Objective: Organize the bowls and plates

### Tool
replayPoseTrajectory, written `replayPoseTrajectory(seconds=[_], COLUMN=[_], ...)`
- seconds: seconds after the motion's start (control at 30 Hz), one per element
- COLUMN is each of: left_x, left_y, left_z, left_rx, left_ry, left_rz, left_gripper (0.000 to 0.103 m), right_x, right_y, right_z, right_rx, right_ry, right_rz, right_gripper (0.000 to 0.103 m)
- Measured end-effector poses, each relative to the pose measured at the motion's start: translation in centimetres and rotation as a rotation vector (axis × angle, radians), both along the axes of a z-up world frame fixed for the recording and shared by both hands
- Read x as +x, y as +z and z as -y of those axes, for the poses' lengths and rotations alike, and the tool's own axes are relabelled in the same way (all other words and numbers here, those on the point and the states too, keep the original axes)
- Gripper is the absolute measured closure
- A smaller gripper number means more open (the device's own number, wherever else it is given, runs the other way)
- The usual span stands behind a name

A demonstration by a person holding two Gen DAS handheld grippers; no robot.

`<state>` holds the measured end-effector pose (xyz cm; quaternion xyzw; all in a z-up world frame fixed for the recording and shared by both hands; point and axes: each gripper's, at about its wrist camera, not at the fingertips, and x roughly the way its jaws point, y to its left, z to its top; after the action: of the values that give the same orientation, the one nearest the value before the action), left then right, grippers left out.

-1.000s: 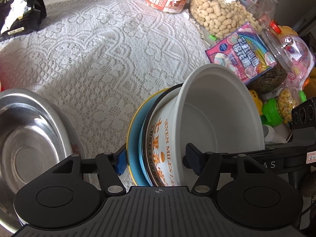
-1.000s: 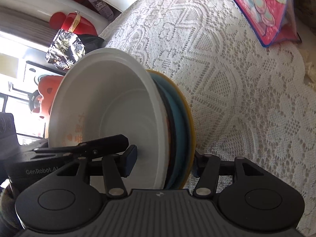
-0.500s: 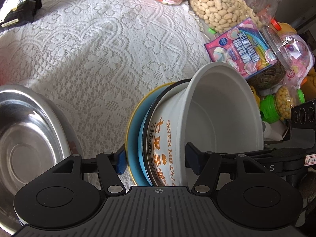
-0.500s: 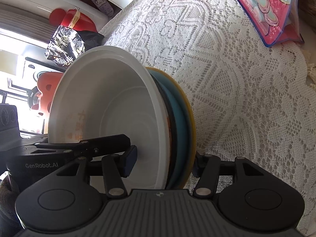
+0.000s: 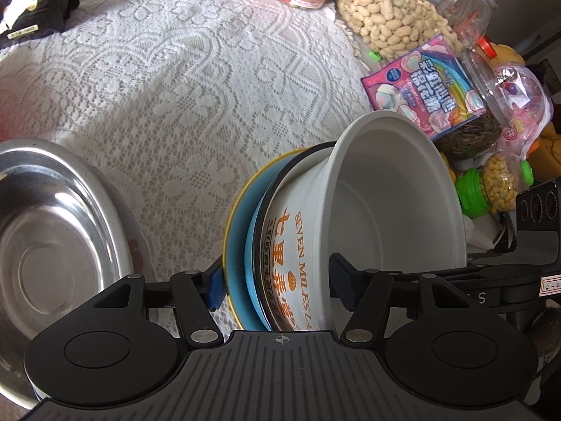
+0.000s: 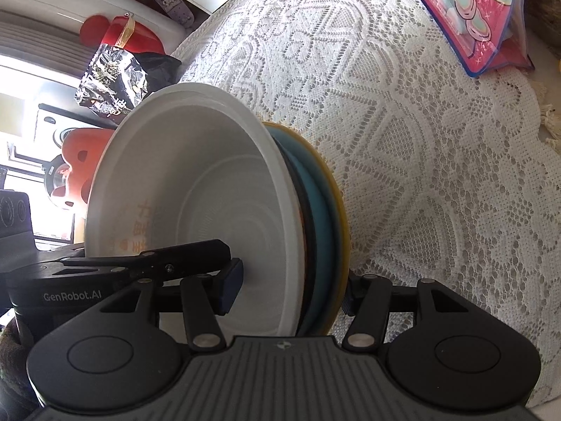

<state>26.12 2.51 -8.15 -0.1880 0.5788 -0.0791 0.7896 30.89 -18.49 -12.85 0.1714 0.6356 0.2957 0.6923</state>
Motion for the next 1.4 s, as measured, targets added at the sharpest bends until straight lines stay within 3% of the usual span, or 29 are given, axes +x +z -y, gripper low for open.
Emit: replayPoseTrajectory(seconds=[0.37, 0.77, 1.07, 1.4], left_x=[-2.7, -8.6, -10.8, -11.0], left_y=[4.8, 8.2, 5.9, 0.4], left_z=[-1.9, -9.9, -15.9, -19.1], left_rx=[-0.019, -0.036, -0.083, -0.131], left_ry=[0.01, 0.145, 0.251, 0.277], left_rz=[0.116, 0.212, 0.194, 0.096], left_gripper=[0.039, 0.039, 0.039, 0.04], right_x=[-1.6, -4.2, -4.8, -4.4], right_y=[5.2, 10.6, 10.0, 5.6], right_z=[-1.3, -9.9, -17.3, -21.5], right_rx=[-0.024, -0.044, -0.079, -0.174], right_ry=[0.016, 0.145, 0.246, 0.315], right_rz=[0.122, 0.233, 0.218, 0.124], right_gripper=[0.047, 0.047, 0.047, 0.047])
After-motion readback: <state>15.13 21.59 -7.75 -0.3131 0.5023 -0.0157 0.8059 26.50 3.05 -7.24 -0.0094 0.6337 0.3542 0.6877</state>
